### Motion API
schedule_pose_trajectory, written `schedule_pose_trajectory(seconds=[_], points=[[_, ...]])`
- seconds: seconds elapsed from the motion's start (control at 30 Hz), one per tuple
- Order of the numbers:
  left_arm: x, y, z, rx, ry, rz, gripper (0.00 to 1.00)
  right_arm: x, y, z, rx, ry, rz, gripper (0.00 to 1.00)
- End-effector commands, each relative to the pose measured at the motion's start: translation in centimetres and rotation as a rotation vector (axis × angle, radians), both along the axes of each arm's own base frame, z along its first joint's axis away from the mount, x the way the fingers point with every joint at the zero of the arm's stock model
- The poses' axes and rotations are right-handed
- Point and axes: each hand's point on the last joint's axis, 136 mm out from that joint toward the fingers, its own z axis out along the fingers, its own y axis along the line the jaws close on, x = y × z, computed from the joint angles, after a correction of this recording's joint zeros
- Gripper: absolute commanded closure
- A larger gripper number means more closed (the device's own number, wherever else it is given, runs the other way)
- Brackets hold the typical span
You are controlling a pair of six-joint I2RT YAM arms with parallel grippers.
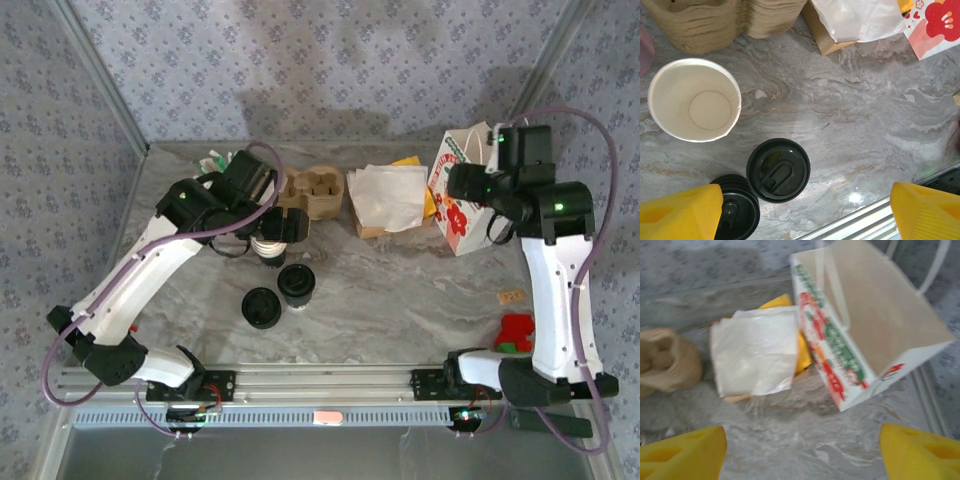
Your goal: Pack the takeout coffee
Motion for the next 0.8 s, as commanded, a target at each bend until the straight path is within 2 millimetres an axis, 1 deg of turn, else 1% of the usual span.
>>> schedule_pose_trajectory(seconds=[0.0, 0.1, 0.13, 0.27, 0.37, 0.4, 0.47, 0.57, 0.63, 0.73, 0.77], points=[[-0.1, 0.2, 0.3, 0.002, -0.037, -0.011, 0.16, 2.1, -1.8, -0.2, 0.012, 0.0, -0.029, 0.18], [-0.5, 0.6, -0.5, 0.007, -0.028, -0.007, 0.17, 4.6, -2.7, -1.2, 0.051, 0.024, -0.044, 0.18], [-0.6, 0.7, -0.6, 0.007, -0.027, -0.006, 0.18, 5.6, -2.7, -1.4, 0.068, 0.023, -0.039, 0.18], [-0.7, 0.8, -0.9, 0.019, -0.029, -0.019, 0.18, 8.8, -3.0, -1.5, 0.096, 0.0, -0.037, 0.21], [-0.5, 0.6, -0.8, 0.027, -0.033, -0.031, 0.18, 10.8, -3.6, -2.0, 0.08, 0.001, -0.048, 0.24], [-0.4, 0.5, -0.8, 0.028, -0.036, -0.034, 0.18, 11.4, -3.9, -2.3, 0.072, 0.009, -0.058, 0.27], [-0.3, 0.3, -0.6, 0.025, -0.041, -0.042, 0.19, 12.3, -4.3, -2.8, 0.059, 0.028, -0.067, 0.34], [-0.2, 0.1, -0.3, 0.022, -0.049, -0.056, 0.19, 13.3, -4.7, -3.4, 0.042, 0.047, -0.075, 0.49], [-0.1, -0.1, -0.4, 0.025, -0.05, -0.065, 0.18, 13.6, -5.2, -3.6, 0.019, 0.056, -0.091, 0.63], [-0.1, -0.2, -0.3, 0.022, -0.051, -0.072, 0.19, 13.5, -5.3, -3.5, 0.0, 0.059, -0.099, 0.83], [-0.1, -0.2, -0.3, 0.02, -0.051, -0.075, 0.19, 13.3, -5.3, -3.3, -0.008, 0.058, -0.1, 0.89]])
